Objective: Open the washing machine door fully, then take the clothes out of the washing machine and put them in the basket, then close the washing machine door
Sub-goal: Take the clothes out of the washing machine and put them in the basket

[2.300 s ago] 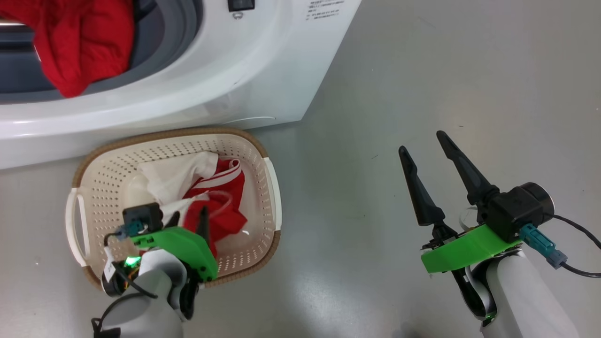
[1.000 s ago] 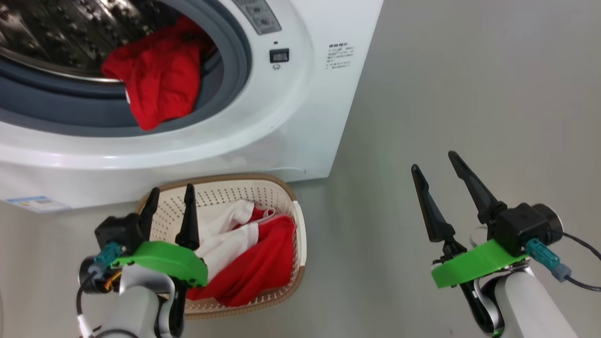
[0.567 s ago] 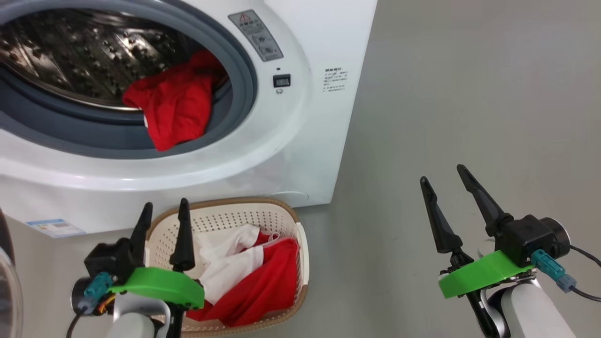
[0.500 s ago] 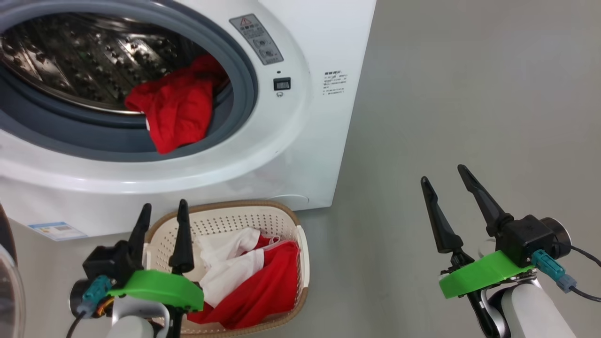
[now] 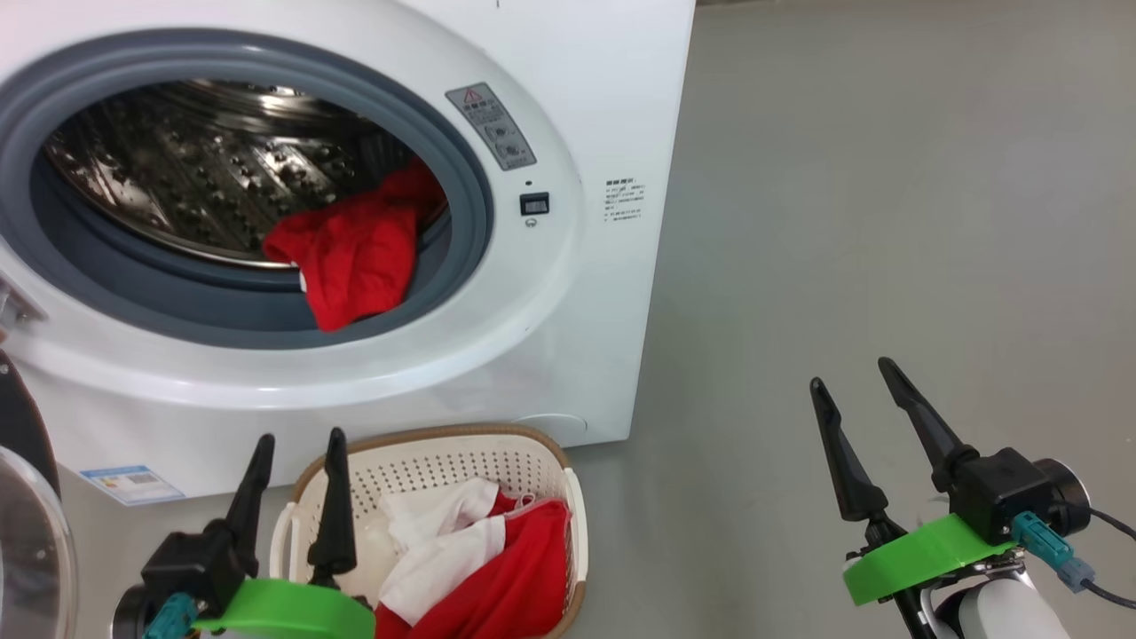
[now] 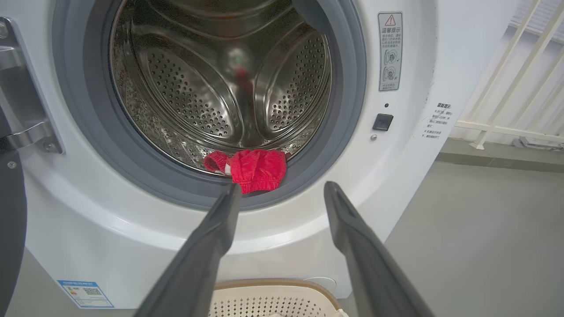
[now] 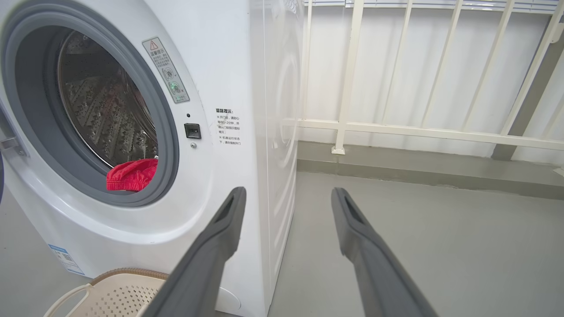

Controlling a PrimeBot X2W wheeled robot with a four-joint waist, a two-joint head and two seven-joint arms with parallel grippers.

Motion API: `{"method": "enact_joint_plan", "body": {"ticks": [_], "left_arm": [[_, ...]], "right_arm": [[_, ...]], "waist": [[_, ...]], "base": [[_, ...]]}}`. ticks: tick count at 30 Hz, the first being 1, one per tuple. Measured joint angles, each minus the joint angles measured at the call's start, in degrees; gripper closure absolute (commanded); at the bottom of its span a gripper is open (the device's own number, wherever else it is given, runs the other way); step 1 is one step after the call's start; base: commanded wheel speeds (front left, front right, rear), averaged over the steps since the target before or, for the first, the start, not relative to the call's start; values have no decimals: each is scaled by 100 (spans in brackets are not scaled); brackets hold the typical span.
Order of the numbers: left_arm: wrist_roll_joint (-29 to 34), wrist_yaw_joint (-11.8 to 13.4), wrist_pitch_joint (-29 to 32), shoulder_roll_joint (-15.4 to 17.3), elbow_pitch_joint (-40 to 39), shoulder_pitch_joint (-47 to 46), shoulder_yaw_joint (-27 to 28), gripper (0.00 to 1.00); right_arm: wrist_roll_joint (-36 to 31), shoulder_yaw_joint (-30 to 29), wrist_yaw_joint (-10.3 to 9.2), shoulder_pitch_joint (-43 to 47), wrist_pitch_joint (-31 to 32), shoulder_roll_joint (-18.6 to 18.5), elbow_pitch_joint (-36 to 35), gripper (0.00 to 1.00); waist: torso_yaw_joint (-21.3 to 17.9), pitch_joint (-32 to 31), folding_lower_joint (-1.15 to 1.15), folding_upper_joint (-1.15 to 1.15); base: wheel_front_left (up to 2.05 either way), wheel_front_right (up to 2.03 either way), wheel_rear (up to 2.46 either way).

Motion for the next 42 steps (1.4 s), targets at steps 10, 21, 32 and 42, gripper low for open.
{"method": "enact_joint_plan", "body": {"ticks": [10, 21, 32, 42], "left_arm": [[-11, 60, 19, 109, -397, 564, 14, 0], [-59, 126, 68, 157, -546, 920, 37, 0], [-75, 158, 69, 189, -576, 962, 29, 0], [-136, 200, 68, 192, -568, 960, 29, 0]], "right_arm": [[-41, -36, 0, 258, 0, 11, -9, 0], [-43, -30, 0, 392, 0, 19, 12, 0], [-58, -15, 0, 392, 0, 13, 20, 0], [-58, 3, 0, 392, 0, 3, 43, 0]], "waist": [[27, -334, 0, 0], [41, -616, 0, 0], [11, -628, 0, 0], [1, -603, 0, 0]], "base": [[0, 0, 0], [0, 0, 0], [0, 0, 0], [0, 0, 0]]}}
